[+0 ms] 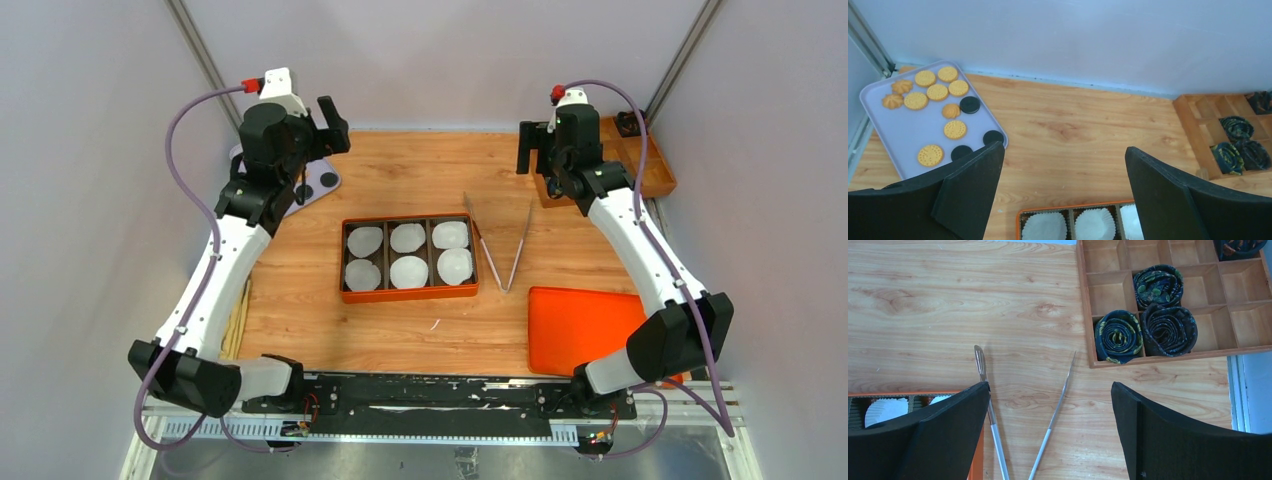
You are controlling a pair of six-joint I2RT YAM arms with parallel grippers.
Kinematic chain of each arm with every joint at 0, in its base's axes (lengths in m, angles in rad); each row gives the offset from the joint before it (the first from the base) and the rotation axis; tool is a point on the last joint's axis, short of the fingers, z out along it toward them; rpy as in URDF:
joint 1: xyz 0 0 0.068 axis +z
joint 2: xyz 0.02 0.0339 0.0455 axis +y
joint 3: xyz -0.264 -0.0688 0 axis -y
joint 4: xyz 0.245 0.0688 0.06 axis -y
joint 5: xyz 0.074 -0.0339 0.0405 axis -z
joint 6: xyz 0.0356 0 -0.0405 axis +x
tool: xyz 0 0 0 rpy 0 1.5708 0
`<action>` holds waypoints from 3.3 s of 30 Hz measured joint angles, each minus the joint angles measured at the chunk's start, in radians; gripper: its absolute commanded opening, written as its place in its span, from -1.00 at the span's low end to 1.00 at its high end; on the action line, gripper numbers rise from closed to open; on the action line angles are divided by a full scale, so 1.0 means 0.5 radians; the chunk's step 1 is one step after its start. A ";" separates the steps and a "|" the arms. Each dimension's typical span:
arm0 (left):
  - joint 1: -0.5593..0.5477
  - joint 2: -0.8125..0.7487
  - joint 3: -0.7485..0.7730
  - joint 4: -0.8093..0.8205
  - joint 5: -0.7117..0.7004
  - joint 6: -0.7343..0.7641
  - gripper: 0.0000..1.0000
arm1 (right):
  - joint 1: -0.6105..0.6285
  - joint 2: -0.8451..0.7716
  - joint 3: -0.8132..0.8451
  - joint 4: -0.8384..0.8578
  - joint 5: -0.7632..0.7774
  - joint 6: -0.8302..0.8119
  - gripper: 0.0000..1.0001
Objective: Pack the cookies
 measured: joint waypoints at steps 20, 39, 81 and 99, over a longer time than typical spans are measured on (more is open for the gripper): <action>-0.002 0.036 -0.169 0.053 0.003 0.006 1.00 | 0.010 -0.109 -0.120 0.084 0.049 -0.040 0.96; 0.010 0.114 0.064 -0.239 -0.367 0.017 1.00 | 0.095 -0.152 -0.126 0.108 -0.045 -0.037 0.97; 0.296 2.367 1.615 -0.731 -0.174 -0.122 0.23 | 0.128 0.018 -0.136 0.113 -0.128 -0.018 0.93; 0.365 2.480 1.666 -0.735 -0.119 -0.221 0.01 | 0.128 0.018 -0.168 0.124 -0.116 -0.018 0.93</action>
